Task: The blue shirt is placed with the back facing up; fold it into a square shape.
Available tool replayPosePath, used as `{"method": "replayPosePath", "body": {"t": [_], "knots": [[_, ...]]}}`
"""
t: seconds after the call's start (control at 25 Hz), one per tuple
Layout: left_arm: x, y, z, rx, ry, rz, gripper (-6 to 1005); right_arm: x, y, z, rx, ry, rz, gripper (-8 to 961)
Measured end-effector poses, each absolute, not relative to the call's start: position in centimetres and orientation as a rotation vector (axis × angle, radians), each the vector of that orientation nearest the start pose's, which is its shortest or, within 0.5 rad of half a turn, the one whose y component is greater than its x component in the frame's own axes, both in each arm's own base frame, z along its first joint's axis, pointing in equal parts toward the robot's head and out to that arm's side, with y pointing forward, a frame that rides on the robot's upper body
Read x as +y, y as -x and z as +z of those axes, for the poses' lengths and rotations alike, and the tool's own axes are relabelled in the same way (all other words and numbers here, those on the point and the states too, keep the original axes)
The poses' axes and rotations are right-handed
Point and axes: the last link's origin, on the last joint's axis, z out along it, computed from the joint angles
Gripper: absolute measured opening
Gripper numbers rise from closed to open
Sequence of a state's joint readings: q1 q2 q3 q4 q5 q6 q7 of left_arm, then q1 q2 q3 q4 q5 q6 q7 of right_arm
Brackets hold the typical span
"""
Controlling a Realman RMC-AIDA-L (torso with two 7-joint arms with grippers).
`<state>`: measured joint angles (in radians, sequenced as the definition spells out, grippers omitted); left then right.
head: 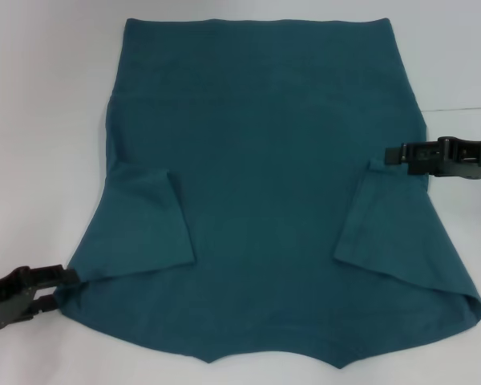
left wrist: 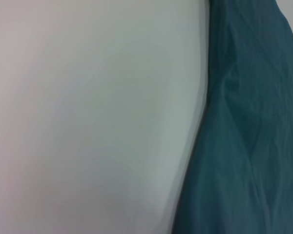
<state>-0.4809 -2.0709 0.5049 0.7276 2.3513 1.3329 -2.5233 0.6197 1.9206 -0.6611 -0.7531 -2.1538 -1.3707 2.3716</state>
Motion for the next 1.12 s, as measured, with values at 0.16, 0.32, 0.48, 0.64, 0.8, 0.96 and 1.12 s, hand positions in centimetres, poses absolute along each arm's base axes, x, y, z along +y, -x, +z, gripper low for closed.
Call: {"method": "replayPosePath", "body": {"t": [0.16,0.32,0.48,0.64,0.8,0.96,1.12], "knots": [[32.6,34.2,2.1,2.583,-2.239,0.642,661,39.5,-28.1,8.6,1.616,2.145,0.573,732],[32.8,33.7,1.6,2.56,-2.236,0.625,660,39.5,-28.1,8.6,1.616,2.144,0.573,732],[33.2,33.3,1.3,2.542,-2.244,0.616,660,39.5,-28.1,8.6,1.617,2.143,0.573,732],[33.5,32.9,1.2,2.523,-2.248,0.625,660,39.5,-28.2,8.6,1.617,2.142,0.572,732],[33.6,32.4,0.7,2.499,-2.238,0.617,660,39.4,-28.2,8.7,1.618,2.14,0.572,732],[33.9,31.8,0.1,2.471,-2.242,0.607,660,39.4,-28.2,8.7,1.617,2.14,0.572,731],[33.6,31.7,0.3,2.463,-2.22,0.625,660,39.4,-28.3,8.8,1.617,2.135,0.58,731]]}}
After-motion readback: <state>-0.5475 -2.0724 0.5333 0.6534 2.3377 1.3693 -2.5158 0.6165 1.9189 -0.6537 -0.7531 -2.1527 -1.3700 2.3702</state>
